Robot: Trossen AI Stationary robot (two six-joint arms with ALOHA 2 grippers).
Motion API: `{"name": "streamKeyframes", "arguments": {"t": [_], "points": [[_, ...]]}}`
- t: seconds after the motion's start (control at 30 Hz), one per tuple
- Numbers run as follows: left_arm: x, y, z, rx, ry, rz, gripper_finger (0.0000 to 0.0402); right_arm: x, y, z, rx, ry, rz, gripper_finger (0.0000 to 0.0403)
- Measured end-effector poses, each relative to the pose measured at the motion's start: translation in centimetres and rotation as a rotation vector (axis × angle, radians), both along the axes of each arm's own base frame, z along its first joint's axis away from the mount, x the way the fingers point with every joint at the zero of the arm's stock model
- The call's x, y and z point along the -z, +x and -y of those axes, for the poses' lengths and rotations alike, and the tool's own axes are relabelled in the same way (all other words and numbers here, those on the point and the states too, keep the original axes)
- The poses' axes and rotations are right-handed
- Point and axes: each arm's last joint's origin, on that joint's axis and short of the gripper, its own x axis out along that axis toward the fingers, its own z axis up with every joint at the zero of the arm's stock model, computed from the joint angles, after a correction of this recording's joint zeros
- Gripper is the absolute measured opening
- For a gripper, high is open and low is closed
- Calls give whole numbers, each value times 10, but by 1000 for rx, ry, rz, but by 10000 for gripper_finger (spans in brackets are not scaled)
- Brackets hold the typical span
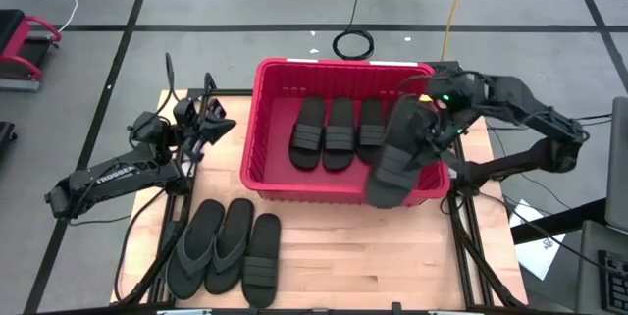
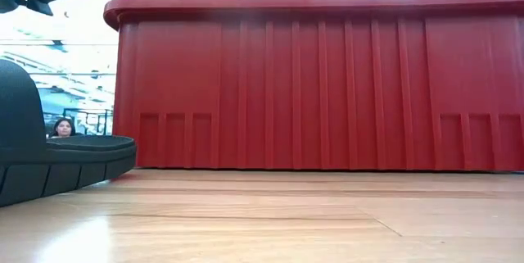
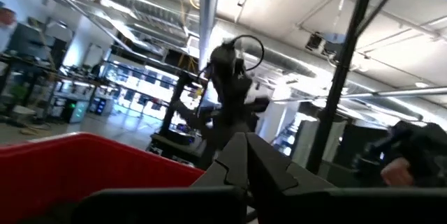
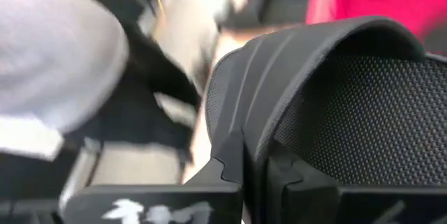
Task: Pick and place slides into bin
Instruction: Put the black slide into the red bin
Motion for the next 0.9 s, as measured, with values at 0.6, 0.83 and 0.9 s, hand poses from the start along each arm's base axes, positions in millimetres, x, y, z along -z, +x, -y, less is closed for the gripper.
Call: {"name": "streamKeyframes", "arguments": {"t": [0.6, 0.83, 0.9], "points": [[6, 2, -5, -101, -85, -39, 2, 40, 6, 92, -94, -545, -237, 2], [7, 3, -5, -103, -89, -50, 16, 71, 18, 110, -136, -452, -316, 1], [8, 3, -5, -104, -92, -57, 15, 82, 21, 116, -129, -405, -333, 1]]}}
